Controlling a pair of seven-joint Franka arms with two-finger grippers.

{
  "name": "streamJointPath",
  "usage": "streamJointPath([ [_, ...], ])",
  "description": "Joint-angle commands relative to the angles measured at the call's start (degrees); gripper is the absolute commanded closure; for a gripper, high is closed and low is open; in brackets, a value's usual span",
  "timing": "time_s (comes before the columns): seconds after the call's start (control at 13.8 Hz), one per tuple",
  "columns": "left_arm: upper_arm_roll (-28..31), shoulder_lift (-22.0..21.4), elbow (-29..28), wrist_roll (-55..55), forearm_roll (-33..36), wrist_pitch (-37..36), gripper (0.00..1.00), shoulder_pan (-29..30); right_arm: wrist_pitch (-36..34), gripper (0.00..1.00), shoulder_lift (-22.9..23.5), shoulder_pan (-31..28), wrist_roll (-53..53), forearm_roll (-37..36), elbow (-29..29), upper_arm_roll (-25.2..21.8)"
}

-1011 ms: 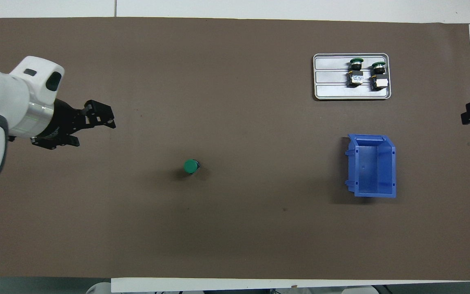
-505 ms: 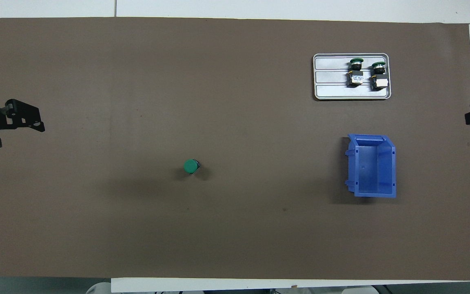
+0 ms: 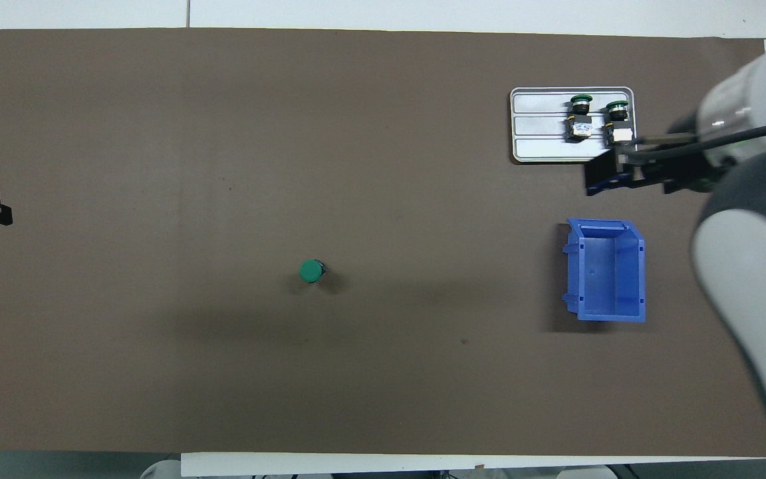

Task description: Place and press button with both arms

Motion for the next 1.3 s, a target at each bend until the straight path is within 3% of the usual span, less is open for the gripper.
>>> streamJointPath([
  [0.0,-0.38,-0.18,-0.18,-0.22,0.7,-1.2,0.0,0.12,5.34,0.02,7.16,7.34,12.23,3.27,2.39,-0.32],
  [0.29,-1.43,-0.18,-0.09,-1.72,0.71,-0.67,0.0,-0.76,11.24,0.02,26.39,20.88,39.47,3.55,17.67,-0.32],
  [0.51,-1.69,-0.45,-0.27,-1.72,0.79,-1.11,0.0,-2.34,17.75,0.02,31.6,25.56,53.02,3.81,17.78,-0.15],
  [0.65,-1.7,-0.54,-0.27,-1.54,0.7,-0.94,0.0,-2.26,22.92,0.02,33.2,27.41,59.19,4.34,16.48,-0.06],
  [0.87,-1.52,-0.45,-0.09,-1.63,0.79,-0.85,0.0,-1.64,28.73,0.02,31.72,27.68,60.45,4.96,7.71,1.16],
  [1.23,-0.9,-0.45,-0.09,-1.54,0.88,-0.76,0.0,-0.85,30.51,0.02,29.77,27.68,60.98,4.96,2.58,2.58],
])
